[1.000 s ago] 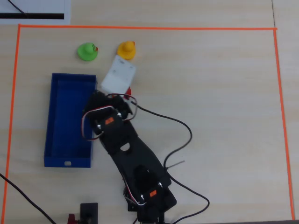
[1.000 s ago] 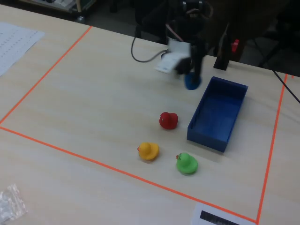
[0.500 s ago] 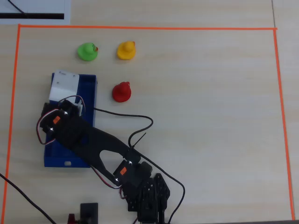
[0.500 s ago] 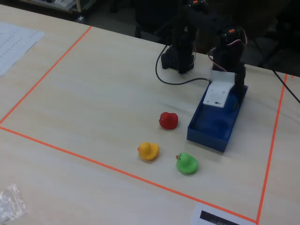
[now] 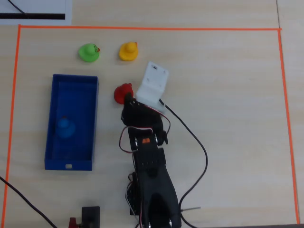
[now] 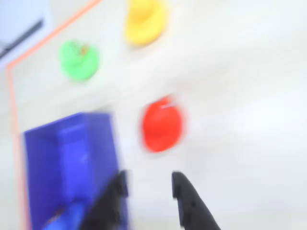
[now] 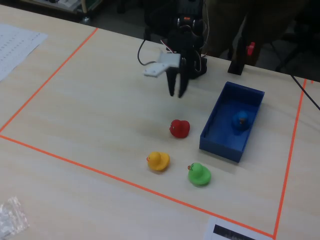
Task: Grasp blue duck and put it into box.
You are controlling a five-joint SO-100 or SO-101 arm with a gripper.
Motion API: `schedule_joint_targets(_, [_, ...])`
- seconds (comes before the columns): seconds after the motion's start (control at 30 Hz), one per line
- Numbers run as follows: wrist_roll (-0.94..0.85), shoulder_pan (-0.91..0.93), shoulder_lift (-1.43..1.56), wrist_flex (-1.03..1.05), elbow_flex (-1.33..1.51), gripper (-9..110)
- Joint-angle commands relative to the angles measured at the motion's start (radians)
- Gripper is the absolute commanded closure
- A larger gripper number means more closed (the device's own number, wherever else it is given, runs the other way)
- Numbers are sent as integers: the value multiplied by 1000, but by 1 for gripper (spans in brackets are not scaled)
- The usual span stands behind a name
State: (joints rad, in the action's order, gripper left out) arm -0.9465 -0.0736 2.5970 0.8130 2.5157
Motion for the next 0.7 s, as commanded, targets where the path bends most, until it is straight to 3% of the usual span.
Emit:
schedule_joint_targets(0.0, [-80,29,436,54,267,101])
schedule_joint_targets(0.13, [-166,26,707,137,465,101])
schedule_joint_targets(0.3, [-281,64,713,230,592,101])
schedule_joint_targets(0.5, [-336,67,715,495,594,100])
schedule_joint_targets(0.67, [-331,67,715,497,595,100])
